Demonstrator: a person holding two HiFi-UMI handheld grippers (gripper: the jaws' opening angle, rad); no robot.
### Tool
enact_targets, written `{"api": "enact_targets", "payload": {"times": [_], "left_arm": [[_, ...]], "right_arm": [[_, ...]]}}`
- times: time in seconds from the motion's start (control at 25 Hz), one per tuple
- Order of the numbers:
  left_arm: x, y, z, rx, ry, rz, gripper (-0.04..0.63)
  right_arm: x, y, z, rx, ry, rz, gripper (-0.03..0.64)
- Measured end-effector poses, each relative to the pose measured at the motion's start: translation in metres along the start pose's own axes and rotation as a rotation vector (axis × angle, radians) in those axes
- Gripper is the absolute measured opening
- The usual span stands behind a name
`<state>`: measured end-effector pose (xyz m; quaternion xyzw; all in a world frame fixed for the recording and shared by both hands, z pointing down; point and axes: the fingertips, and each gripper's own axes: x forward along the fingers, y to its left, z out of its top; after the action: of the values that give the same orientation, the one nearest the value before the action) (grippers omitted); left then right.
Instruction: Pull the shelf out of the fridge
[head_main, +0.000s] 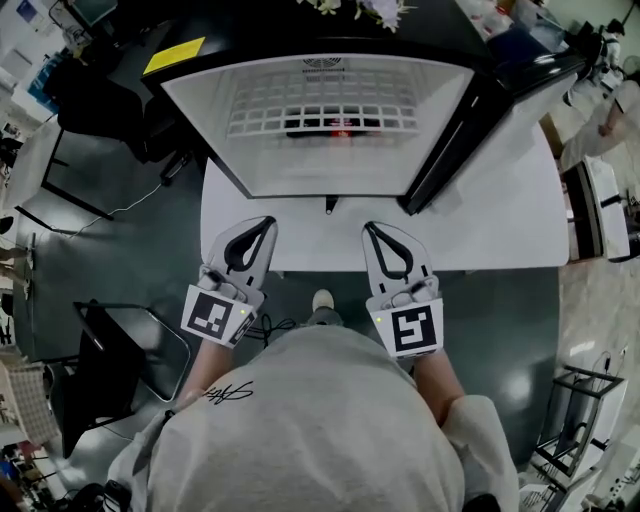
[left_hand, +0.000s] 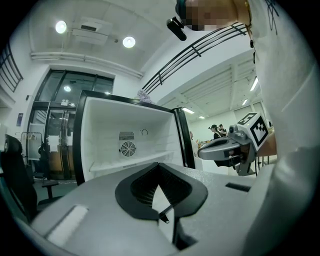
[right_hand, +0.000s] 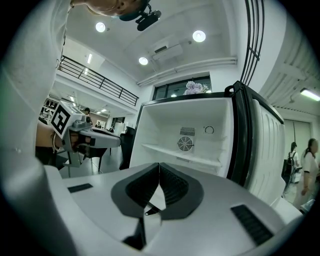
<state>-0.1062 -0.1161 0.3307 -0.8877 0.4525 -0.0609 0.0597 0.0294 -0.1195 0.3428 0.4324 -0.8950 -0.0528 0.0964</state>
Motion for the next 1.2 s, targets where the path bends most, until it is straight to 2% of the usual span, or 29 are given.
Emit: {"api": "enact_targets", "payload": {"times": [0.6,0.92,1.08,1.2], "left_arm": [[0.033,0.051,-0.01,0.01,-0.004,-0.048,0.005],[0.049,0.062,-0.012,0.017,-0.004,-0.084,0.005],[0.056,0.069,-0.011,0.034,-0.008,-0.067,0.005],[0.064,0.067,-0.01,0.057,0.022,-0.042,0.005]], "right_arm": [[0.054,-0.022,0.002,0.007,-0.001,-0.071,0.012],[0.073,-0.029,0.002,0.014,-0.001,-0.091,0.012],[0.079,-0.034,0.005,-0.008,-0.001,-0.088,0.012],[0.082,-0.042,0.01,-0.033,-0.014,-0.08,0.012]]}}
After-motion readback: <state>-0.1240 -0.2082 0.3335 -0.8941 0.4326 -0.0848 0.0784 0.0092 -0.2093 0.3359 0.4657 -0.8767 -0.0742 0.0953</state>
